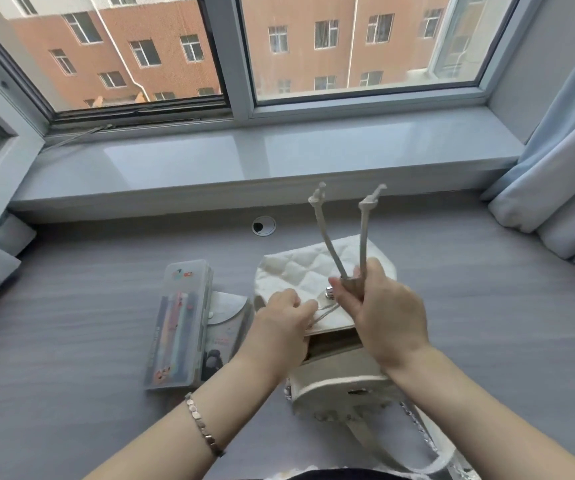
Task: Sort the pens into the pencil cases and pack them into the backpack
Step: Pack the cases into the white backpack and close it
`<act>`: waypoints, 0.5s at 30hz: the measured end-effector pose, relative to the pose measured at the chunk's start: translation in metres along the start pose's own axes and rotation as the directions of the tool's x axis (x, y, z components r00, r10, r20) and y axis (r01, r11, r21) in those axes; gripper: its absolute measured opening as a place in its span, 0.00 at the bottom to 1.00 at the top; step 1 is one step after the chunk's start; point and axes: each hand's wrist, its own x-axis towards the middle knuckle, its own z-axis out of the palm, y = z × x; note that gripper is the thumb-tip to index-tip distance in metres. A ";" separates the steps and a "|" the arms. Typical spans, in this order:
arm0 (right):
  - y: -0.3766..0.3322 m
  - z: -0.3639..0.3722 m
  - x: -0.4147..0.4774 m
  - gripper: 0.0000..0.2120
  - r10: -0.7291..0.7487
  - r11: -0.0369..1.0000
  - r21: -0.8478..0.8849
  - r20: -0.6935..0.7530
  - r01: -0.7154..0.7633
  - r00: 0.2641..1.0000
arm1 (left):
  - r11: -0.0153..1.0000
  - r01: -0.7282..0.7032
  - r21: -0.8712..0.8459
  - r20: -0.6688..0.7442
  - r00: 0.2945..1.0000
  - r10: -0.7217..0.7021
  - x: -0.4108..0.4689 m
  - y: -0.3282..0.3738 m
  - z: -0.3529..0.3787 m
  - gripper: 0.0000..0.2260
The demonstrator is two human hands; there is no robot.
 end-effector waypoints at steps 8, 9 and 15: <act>-0.027 -0.019 0.071 0.12 0.022 0.984 0.180 -0.065 -0.010 0.998 | 0.991 -0.122 0.053 0.024 0.992 0.121 -0.006 0.004 -0.003 0.19; -0.031 -0.020 0.080 0.13 0.035 0.974 0.225 -0.057 -0.021 0.998 | 0.992 -0.109 0.065 0.038 0.994 0.107 -0.009 0.004 0.000 0.19; -0.014 0.011 0.067 0.32 0.188 0.976 -0.118 0.049 -0.181 0.981 | 0.998 0.053 -0.023 0.033 0.998 -0.052 -0.005 -0.001 0.003 0.02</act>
